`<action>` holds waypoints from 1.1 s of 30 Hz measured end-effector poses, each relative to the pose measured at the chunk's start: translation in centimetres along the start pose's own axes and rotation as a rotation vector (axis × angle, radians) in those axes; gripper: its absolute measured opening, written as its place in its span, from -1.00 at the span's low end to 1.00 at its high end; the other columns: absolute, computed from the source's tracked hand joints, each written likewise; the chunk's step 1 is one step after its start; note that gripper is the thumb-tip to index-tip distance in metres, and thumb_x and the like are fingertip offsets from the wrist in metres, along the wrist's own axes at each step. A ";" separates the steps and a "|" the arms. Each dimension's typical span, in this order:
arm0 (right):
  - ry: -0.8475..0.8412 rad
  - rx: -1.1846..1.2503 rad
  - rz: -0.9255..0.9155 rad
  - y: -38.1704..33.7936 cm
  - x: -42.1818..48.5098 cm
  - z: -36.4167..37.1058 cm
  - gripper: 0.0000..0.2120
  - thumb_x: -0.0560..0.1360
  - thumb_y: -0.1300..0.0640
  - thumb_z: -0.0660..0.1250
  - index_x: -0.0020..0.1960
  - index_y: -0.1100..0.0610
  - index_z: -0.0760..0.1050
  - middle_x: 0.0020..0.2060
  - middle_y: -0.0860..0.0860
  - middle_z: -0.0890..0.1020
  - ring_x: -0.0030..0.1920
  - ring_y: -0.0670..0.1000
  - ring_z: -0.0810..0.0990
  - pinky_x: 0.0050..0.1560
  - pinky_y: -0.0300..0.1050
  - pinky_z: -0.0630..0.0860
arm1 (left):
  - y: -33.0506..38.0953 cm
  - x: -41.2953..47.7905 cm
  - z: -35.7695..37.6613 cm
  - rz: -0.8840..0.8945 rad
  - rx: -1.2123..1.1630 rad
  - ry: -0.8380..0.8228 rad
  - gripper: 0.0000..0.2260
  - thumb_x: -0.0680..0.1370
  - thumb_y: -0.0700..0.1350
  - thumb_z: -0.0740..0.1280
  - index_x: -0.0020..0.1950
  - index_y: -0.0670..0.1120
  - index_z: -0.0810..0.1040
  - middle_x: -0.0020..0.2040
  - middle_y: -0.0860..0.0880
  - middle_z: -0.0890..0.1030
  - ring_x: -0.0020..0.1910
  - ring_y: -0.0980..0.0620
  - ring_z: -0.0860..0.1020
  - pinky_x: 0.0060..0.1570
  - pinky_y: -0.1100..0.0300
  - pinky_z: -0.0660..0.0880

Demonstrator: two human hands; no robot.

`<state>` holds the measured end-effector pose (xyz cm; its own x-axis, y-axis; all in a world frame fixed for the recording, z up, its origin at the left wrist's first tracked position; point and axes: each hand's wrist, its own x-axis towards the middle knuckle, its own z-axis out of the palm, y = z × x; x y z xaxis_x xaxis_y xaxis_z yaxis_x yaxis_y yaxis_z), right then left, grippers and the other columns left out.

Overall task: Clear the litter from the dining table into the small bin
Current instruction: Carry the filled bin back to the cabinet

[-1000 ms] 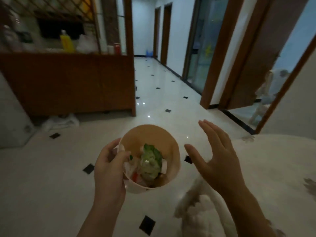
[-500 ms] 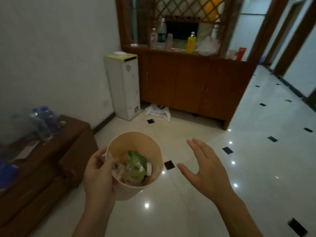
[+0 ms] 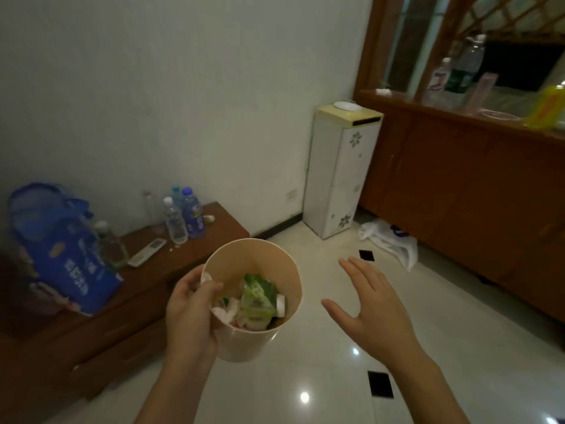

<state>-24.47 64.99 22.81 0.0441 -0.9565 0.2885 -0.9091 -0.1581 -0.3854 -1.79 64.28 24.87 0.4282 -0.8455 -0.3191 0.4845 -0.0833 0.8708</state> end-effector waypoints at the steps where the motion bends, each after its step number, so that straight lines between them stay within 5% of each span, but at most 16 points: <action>1: -0.021 0.027 -0.012 0.7 2.4 0.1 -0.31 0.39 -0.28 0.22 0.40 -0.02 0.12 0.41 -0.02 0.27 0.41 -0.02 0.17 0.37 -0.05 0.16 | 0.1 1.2 1.5 0.009 -0.005 0.023 -0.75 0.44 -0.36 0.27 -0.06 -0.02 0.53 -0.05 -0.09 0.59 -0.04 -0.10 0.55 0.04 -0.11 0.51; 8: -0.114 0.122 -0.100 3.5 16.4 3.5 -0.33 0.40 -0.20 0.29 0.40 -0.02 0.12 0.41 -0.03 0.26 0.40 -0.04 0.16 0.38 0.00 0.23 | 0.6 10.1 7.9 0.003 -0.039 0.168 -0.82 0.47 -0.25 0.29 -0.09 0.03 0.56 -0.03 -0.07 0.60 0.10 -0.19 0.54 0.15 -0.25 0.46; 12: -0.163 0.186 -0.128 4.4 23.3 7.0 -0.35 0.40 -0.17 0.31 0.39 0.00 0.16 0.39 -0.02 0.29 0.38 -0.04 0.20 0.37 -0.04 0.22 | 0.0 16.4 10.7 0.007 -0.062 0.218 -0.76 0.48 -0.25 0.28 0.11 -0.06 0.56 0.00 -0.08 0.60 0.05 -0.14 0.56 0.13 -0.18 0.48; 17: -0.194 0.186 -0.180 5.0 33.4 11.7 -0.36 0.40 -0.15 0.32 0.38 -0.01 0.17 0.39 -0.03 0.30 0.38 -0.03 0.20 0.35 -0.04 0.21 | -1.1 26.4 14.0 0.013 -0.092 0.274 -0.73 0.50 -0.25 0.27 0.19 -0.17 0.53 0.02 -0.17 0.61 -0.09 -0.07 0.57 -0.03 -0.03 0.51; 24: -0.308 0.146 -0.241 5.3 48.2 17.4 -0.37 0.41 -0.13 0.32 0.39 0.01 0.18 0.39 0.00 0.31 0.38 -0.01 0.21 0.36 -0.03 0.22 | -1.5 39.5 17.5 -0.054 -0.022 0.334 -0.83 0.52 -0.27 0.23 0.03 -0.08 0.54 -0.13 -0.07 0.61 -0.18 -0.02 0.56 -0.29 0.12 0.44; 33: -0.548 0.152 -0.422 4.1 59.9 27.5 -0.38 0.42 -0.12 0.31 0.39 0.01 0.17 0.38 0.01 0.31 0.37 -0.01 0.23 0.33 -0.09 0.22 | -4.0 50.7 18.9 -0.158 0.002 0.497 -0.81 0.52 -0.18 0.24 0.09 -0.03 0.56 0.00 -0.12 0.64 0.00 -0.15 0.60 -0.02 -0.07 0.55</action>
<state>-14.16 0.30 14.41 0.6183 -0.7855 -0.0267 -0.7023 -0.5369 -0.4674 3.58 11.78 12.24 0.6606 -0.4702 -0.5853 0.5714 -0.1909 0.7982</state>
